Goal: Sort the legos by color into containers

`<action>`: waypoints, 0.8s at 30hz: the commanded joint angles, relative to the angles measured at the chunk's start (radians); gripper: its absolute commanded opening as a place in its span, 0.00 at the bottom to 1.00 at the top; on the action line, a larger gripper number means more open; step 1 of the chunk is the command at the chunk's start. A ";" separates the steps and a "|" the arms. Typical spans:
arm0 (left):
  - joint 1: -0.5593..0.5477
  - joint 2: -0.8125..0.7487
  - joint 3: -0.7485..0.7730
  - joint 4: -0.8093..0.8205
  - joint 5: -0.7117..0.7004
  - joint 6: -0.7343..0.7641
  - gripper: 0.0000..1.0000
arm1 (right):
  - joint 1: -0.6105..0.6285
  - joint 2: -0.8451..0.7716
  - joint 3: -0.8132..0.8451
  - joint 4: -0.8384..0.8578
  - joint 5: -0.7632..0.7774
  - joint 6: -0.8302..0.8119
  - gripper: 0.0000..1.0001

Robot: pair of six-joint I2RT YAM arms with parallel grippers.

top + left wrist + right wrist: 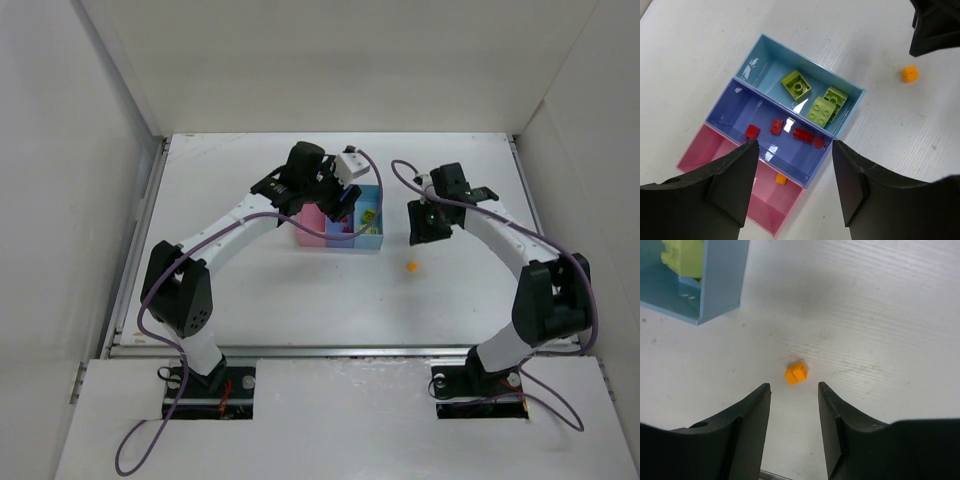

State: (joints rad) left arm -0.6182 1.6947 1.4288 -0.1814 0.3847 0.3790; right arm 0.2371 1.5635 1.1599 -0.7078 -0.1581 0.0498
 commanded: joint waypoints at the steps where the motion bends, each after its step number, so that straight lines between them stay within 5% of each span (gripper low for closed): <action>1: -0.002 -0.046 -0.011 0.003 0.002 0.018 0.58 | 0.017 -0.008 0.057 -0.100 0.095 -0.146 0.49; 5: -0.002 -0.046 -0.011 0.003 0.002 0.018 0.58 | 0.051 0.030 0.066 -0.166 0.308 -0.165 0.49; 24: 0.008 -0.106 0.044 -0.035 -0.095 -0.022 0.58 | 0.070 0.193 0.000 -0.022 0.255 -0.288 0.50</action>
State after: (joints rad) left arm -0.6178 1.6623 1.4292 -0.2016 0.3016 0.3763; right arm 0.2901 1.7744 1.1603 -0.7940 0.1154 -0.2249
